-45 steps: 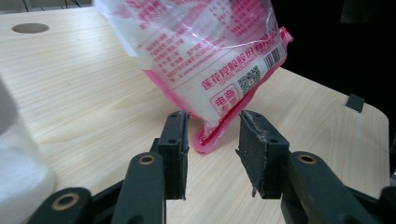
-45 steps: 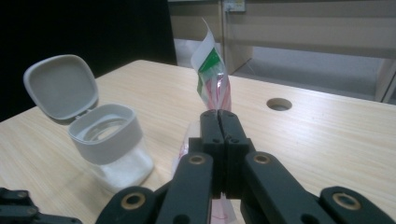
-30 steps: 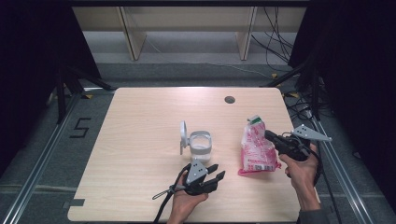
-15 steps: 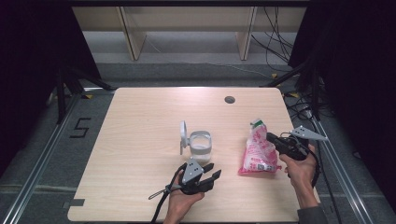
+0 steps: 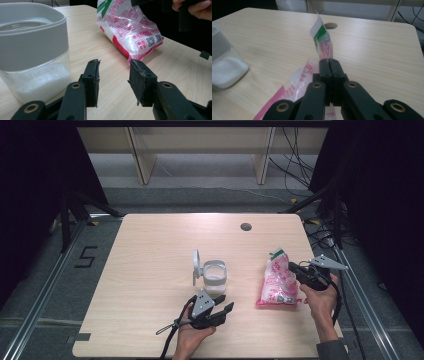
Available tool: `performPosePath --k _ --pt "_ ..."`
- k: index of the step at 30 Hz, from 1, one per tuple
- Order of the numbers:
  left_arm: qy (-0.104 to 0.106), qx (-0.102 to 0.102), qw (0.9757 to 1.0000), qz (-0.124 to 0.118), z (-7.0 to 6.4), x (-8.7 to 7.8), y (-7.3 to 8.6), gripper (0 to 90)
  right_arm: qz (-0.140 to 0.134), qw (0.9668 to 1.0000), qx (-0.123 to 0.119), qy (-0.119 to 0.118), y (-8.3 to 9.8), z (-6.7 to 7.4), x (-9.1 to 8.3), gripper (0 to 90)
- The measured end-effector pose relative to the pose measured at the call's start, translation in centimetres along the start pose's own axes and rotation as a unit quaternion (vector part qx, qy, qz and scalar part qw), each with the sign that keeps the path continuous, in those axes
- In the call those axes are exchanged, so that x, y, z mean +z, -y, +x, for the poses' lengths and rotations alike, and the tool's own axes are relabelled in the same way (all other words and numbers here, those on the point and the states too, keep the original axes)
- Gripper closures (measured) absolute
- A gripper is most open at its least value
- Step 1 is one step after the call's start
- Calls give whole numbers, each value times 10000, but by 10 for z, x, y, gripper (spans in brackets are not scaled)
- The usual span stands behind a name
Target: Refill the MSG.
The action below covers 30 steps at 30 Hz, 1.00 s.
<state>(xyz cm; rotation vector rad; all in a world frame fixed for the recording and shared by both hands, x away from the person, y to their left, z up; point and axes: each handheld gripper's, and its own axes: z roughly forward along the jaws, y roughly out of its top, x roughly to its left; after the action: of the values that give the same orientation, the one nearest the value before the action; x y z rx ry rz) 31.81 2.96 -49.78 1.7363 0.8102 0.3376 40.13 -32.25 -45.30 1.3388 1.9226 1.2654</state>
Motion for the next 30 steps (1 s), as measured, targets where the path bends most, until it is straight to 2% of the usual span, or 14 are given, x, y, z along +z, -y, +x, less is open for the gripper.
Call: performPosePath --k 1,2,4,6,9,13,14,15,16,20,21,23,28,30 --pt "-49 -7 10000 21 0 -1 0 588 -56 10000 -71 41 1 -2 2 900" --pt "-71 -9 10000 19 0 -2 0 587 38 9999 111 19 1 -1 1 900" --pt "-51 -50 10000 -22 1 -2 0 585 108 9998 144 57 1 0 0 900" --pt "-19 -27 10000 -20 3 -3 0 581 79 9998 -11 159 1 -2 1 900" --pt "-77 -21 10000 -13 4 -5 0 577 15 9996 -4 269 3 -3 4 888" --pt "-120 -80 9999 -13 7 -8 0 559 94 9991 -122 391 3 -4 3 797" --pt "-113 -96 9999 -16 8 -8 0 556 72 9991 115 403 4 -3 3 767" --pt "-60 -97 9999 -80 9 -8 0 556 56 9990 173 398 5 -4 3 767" --pt "-79 -101 9999 -46 10 -9 0 556 77 9990 -20 450 6 -8 3 766" --pt "-121 -111 9998 -77 12 -11 0 549 132 9983 268 498 8 -8 -1 687" --pt "-86 -119 9999 -91 13 -11 0 544 121 9980 53 617 8 -12 -1 671" --pt "-155 -128 9998 -33 13 -14 -1 529 19 9976 305 627 9 -10 -3 609" --pt "-172 -122 9997 -88 18 -18 -1 510 -159 9969 280 718 5 -10 -11 524" --pt "-216 -148 9996 -91 19 -21 -1 507 -241 9957 455 776 3 -4 -13 498"
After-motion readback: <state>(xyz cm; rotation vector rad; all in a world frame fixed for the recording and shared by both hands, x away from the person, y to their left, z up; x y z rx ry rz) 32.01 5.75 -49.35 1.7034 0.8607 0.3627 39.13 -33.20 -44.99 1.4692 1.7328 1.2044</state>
